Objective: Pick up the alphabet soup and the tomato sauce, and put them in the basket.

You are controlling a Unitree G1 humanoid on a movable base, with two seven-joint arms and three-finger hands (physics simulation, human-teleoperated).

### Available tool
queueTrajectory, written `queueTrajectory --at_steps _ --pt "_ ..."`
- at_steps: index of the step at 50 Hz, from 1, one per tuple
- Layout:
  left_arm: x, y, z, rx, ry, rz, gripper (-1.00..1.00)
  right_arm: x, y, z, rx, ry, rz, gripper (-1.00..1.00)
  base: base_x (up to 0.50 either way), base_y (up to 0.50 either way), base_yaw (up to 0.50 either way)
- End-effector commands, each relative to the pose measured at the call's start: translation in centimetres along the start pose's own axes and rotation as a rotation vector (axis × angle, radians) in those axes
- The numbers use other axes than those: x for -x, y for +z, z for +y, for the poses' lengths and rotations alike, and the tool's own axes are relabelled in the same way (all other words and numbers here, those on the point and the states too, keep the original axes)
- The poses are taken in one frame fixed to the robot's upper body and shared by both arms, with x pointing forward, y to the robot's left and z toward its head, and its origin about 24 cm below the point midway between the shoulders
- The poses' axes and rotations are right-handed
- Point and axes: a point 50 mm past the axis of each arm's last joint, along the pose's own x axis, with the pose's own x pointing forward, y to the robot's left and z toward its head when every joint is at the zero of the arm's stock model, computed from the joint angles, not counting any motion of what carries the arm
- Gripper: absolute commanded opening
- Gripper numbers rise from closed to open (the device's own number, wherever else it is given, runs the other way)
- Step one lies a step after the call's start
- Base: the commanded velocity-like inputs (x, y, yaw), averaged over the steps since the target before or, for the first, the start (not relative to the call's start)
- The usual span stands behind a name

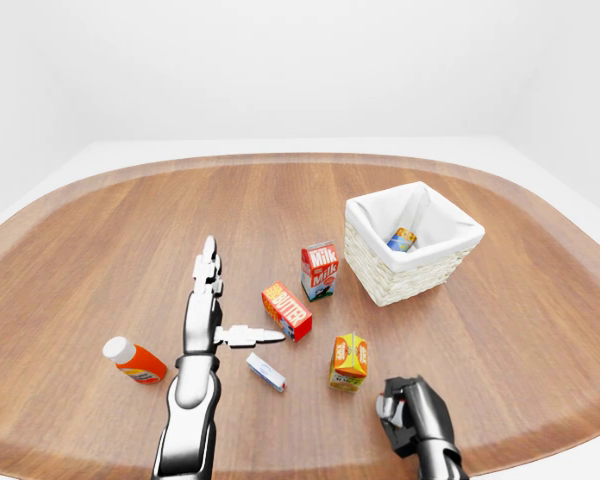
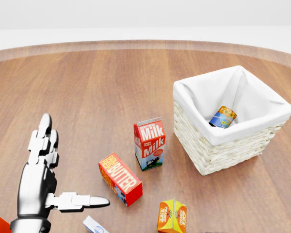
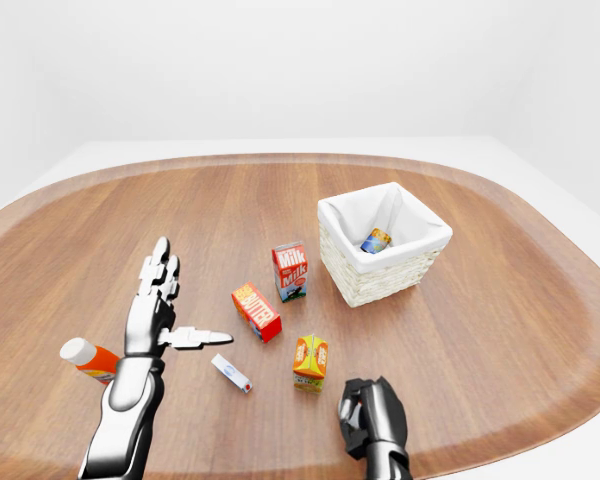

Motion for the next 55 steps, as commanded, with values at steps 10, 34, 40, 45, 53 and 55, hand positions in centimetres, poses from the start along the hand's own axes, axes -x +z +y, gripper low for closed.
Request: queueTrajectory --at_steps 10,34,40,45,53,55 --pt "-0.1 0.0 0.1 0.001 0.004 0.000 1.00 1.0 3.1 -3.7 -0.165 -0.039 -0.115 -1.00 0.00 0.00 0.00" --pt "-0.1 -0.1 0.0 0.000 0.002 0.003 1.00 1.2 3.9 -5.2 -0.210 -0.058 -0.145 -1.00 0.00 0.00 0.00" --pt "-0.1 -0.1 0.0 0.000 0.000 0.005 1.00 1.1 3.9 -5.2 -0.211 -0.061 -0.145 -1.00 0.00 0.00 0.00" --pt "0.0 -0.2 0.0 0.001 0.000 0.009 1.00 0.9 4.1 -5.7 -0.216 -0.074 -0.153 -1.00 0.00 0.00 0.00" --pt "0.0 -0.1 0.0 0.000 -0.001 0.005 1.00 0.7 4.5 -6.4 -0.226 -0.092 -0.171 -1.00 0.00 0.00 0.00" --pt "0.0 -0.1 0.0 0.000 -0.001 0.006 1.00 0.5 4.5 -6.5 -0.227 -0.096 -0.173 -1.00 0.00 0.00 0.00"
